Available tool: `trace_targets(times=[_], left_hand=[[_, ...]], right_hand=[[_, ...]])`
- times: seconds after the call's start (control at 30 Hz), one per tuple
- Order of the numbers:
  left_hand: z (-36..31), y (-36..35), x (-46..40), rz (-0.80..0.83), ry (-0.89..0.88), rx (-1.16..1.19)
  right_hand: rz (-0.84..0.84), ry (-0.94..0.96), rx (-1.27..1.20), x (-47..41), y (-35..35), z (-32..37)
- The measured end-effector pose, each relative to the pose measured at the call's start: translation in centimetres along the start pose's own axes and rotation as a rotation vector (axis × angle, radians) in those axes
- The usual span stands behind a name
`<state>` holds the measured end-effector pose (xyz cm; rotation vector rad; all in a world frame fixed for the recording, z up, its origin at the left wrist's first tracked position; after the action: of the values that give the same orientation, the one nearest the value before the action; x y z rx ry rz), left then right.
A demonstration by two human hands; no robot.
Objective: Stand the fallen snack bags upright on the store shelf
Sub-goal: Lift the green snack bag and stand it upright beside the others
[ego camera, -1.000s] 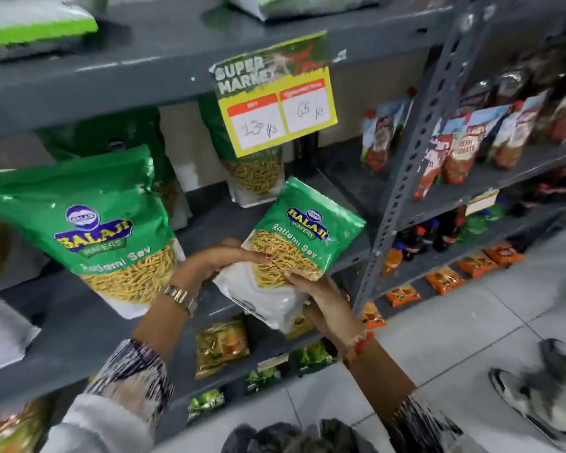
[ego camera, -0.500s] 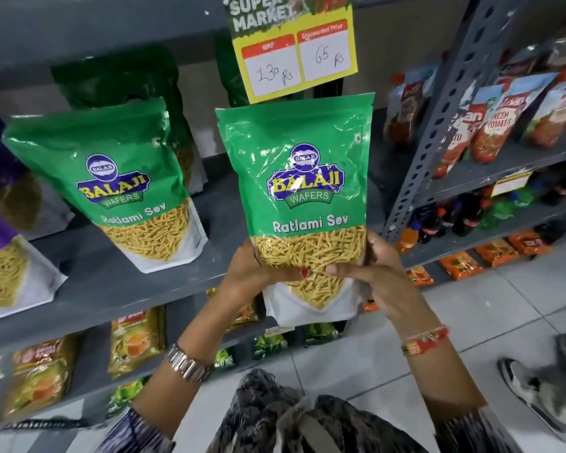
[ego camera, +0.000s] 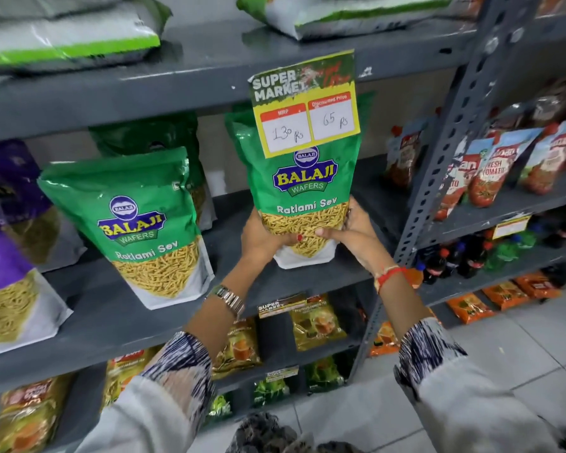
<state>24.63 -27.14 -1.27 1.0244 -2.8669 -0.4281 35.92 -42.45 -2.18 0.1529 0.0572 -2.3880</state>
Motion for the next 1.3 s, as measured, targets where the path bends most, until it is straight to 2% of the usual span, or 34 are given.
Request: trace_targets(times=[0.13,0.3,0.4,0.57,0.77,0.83,0.93,1.03,1.1,1.17,1.3], left_hand=[[1.6,-0.5,0.1,0.004,-0.017,-0.028],[2.8,-0.9,0.8,0.079,-0.058,0.089],[4.1,-0.8,0.8,0.093,-0.042,0.074],[4.5,-2.3,0.4,0.099,-0.047,-0.028],[4.4,-3.7,0.0,0.103,-0.076,0.021],[4.4,-3.7,0.3,0.108,-0.088,0.04],[4.6,-3.1,1.8,0.099,-0.09,0.092],[6.1,-1.2,5.2,-0.005,-0.092,0.028],[7.3,0.9,7.9,-0.103,-0.114,0.015],[8.5,3.9,10.1,-0.25,-0.158,0.014],[10.3,11.6,11.3,-0.729,-0.187,0.068]], right_hand=[[0.049,-0.068,0.023,-0.4,0.0,-2.1],[0.052,-0.146,0.08,0.1,0.2,-3.8],[0.056,-0.191,0.099,0.1,0.1,-4.5],[0.018,-0.186,0.111,-0.3,1.2,-5.3],[0.031,-0.209,0.12,-0.7,2.5,-5.6],[-0.002,-0.198,0.133,-0.4,2.3,-5.4],[-0.214,-0.087,0.057,1.4,1.3,-5.2],[-0.499,0.054,-0.059,5.1,-1.5,-6.0],[-0.601,0.127,-0.04,7.3,-4.3,-6.8],[-0.542,0.182,-0.001,8.2,-7.6,-7.2],[-0.209,0.205,0.037,6.6,-14.5,-6.6]])
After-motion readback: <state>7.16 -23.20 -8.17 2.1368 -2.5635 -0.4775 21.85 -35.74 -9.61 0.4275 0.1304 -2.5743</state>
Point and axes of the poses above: each hand's wrist, its own x-axis away from the middle knuckle, its own y-axis out of the back of the hand, z = x × y, the point moved 3 cm from there along -x, towards the middle knuckle, and after that the axes turned 3 degrees about z, right-handed, at the moved point
